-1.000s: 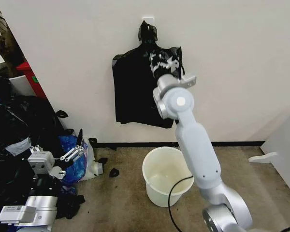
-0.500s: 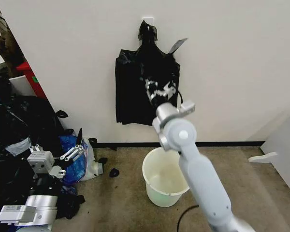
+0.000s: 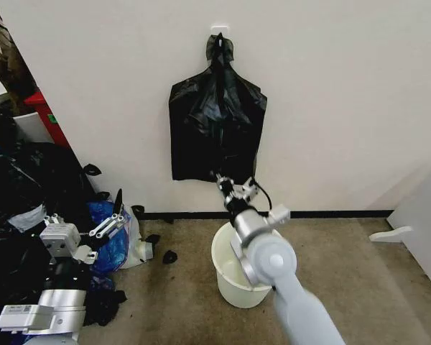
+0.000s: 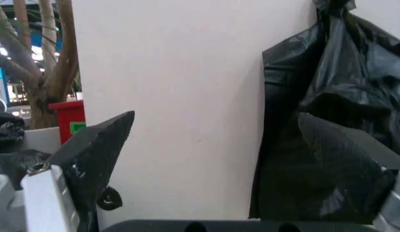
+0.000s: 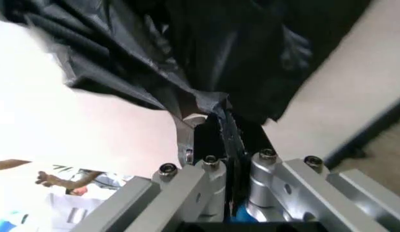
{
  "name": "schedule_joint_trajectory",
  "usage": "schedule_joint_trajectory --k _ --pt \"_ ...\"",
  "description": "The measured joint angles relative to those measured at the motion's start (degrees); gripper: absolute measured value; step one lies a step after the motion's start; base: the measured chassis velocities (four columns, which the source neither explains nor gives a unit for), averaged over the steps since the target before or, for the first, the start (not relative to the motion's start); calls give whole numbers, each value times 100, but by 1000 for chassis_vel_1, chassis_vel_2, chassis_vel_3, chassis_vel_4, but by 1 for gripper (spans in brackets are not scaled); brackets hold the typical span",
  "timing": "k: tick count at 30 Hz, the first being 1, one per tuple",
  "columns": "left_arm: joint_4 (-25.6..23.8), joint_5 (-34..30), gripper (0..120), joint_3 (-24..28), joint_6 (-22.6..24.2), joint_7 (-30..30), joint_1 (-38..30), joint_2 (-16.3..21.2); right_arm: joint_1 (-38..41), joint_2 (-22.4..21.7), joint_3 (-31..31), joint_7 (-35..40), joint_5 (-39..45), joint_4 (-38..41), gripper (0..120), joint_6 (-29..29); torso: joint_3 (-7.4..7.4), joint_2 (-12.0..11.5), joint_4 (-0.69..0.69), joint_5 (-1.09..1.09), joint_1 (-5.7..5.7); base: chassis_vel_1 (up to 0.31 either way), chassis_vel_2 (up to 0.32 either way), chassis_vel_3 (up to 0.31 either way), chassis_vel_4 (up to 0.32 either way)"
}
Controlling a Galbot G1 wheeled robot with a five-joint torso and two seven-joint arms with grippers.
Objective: Place the garbage bag over the trash bin.
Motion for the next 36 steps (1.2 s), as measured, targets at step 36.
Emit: schedule_joint_trajectory --k 36 --pt "0 3 100 -40 -1 22 1 40 891 -583 40 -147 -112 492 0 -499 1 0 1 0 1 0 0 0 0"
